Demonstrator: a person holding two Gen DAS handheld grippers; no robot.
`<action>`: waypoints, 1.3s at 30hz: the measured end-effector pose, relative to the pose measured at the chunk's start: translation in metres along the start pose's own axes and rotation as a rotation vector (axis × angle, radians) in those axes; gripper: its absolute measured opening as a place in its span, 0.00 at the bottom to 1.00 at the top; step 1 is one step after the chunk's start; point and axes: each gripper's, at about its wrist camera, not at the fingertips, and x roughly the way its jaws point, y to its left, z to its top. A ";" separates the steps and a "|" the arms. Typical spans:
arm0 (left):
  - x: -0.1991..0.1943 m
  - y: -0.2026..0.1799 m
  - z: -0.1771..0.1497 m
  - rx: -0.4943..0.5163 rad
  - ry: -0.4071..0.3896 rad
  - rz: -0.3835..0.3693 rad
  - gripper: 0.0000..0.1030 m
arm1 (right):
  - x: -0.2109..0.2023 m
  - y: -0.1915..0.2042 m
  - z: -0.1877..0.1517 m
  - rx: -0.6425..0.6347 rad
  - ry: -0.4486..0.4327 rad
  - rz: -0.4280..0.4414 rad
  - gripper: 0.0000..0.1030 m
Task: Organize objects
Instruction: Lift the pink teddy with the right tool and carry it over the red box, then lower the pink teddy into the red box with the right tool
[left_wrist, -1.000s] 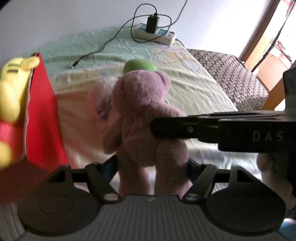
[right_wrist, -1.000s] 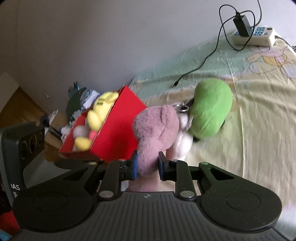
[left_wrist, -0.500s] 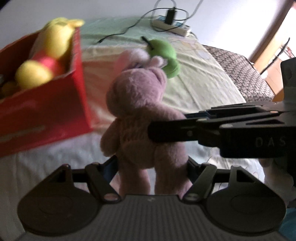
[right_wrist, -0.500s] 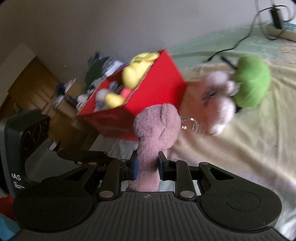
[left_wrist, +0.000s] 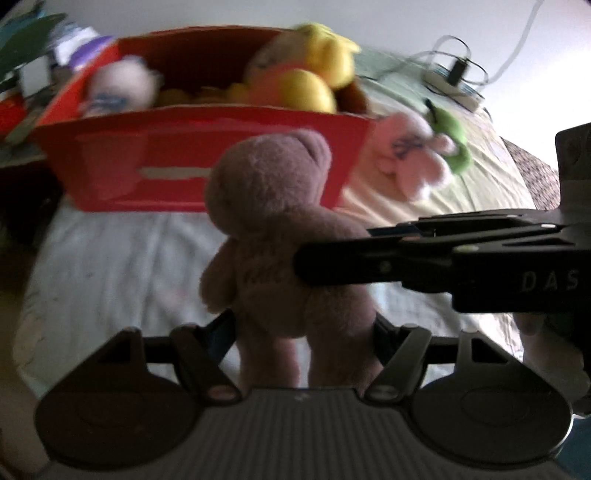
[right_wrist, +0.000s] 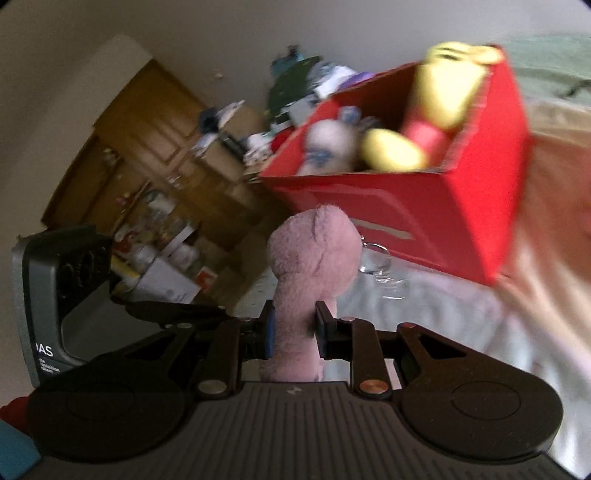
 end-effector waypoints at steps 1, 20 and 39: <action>-0.004 0.006 0.000 -0.007 -0.006 0.004 0.71 | 0.005 0.006 0.003 -0.012 0.000 0.012 0.23; -0.085 0.098 0.088 0.112 -0.322 -0.138 0.71 | 0.026 0.070 0.087 -0.045 -0.329 -0.013 0.23; 0.022 0.100 0.177 0.284 -0.204 -0.259 0.71 | 0.064 0.014 0.114 0.099 -0.443 -0.387 0.22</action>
